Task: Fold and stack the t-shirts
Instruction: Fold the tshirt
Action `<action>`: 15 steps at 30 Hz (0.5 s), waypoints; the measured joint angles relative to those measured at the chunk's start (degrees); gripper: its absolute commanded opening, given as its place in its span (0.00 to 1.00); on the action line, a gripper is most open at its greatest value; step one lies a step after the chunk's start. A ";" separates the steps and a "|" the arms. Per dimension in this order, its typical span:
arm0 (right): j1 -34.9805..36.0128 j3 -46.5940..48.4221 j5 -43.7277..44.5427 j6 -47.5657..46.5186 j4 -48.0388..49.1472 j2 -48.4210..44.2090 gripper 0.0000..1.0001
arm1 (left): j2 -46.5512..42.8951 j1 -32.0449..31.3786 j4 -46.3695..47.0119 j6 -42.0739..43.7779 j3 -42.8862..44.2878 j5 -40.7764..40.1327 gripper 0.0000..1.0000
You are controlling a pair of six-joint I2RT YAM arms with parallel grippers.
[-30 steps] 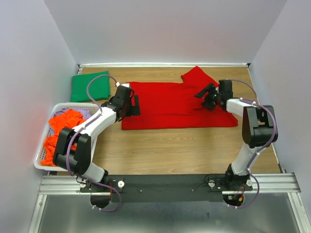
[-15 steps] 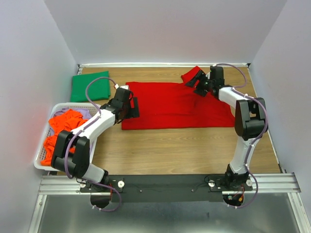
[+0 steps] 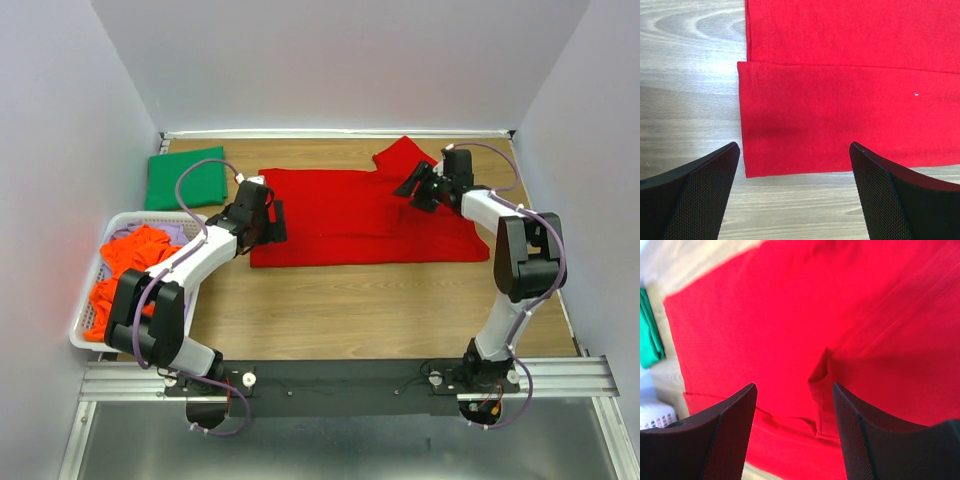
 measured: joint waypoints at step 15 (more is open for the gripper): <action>4.57 1.38 -3.21 1.62 0.11 7.58 0.69 | 0.09 0.00 0.57 0.00 -1.09 0.00 0.99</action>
